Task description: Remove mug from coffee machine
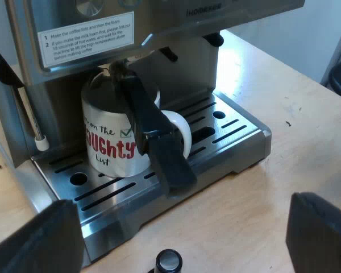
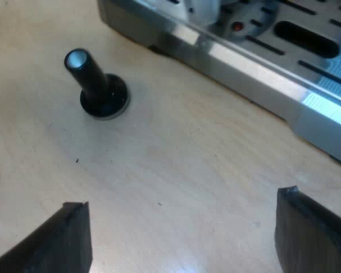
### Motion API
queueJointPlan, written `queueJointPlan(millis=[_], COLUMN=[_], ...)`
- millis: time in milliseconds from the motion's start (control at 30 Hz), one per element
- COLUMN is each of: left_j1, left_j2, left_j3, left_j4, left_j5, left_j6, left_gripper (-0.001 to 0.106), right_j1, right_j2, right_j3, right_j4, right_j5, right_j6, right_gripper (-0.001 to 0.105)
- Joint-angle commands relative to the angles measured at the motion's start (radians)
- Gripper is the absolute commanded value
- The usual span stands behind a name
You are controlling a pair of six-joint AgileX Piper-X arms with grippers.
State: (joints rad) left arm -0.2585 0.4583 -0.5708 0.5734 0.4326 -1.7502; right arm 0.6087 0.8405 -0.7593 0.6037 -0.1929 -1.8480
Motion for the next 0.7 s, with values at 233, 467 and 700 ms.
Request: queueJointPlan(millis=[233, 467, 700], left_j1=[-0.003, -0.003, -0.003], left_j2=[0.0, 0.0, 0.0], left_j3=[-0.005, -0.002, 0.026], left_j4=[-0.015, -0.001, -0.001], left_j5=[-0.002, -0.002, -0.002], left_j6=[0.005, 0.005, 0.005], left_gripper=[0.087, 0.087, 0.087], right_j1=[0.026, 0.026, 0.026], right_j2=[0.065, 0.092, 0.151], right_j3=[0.146, 0.218, 0.245], right_j4=[-0.246, -0.478, -0.701], right_j5=[0.062, 0.062, 0.071], right_j6=[-0.01, -0.01, -0.01], right_gripper=[0.069, 0.069, 0.069])
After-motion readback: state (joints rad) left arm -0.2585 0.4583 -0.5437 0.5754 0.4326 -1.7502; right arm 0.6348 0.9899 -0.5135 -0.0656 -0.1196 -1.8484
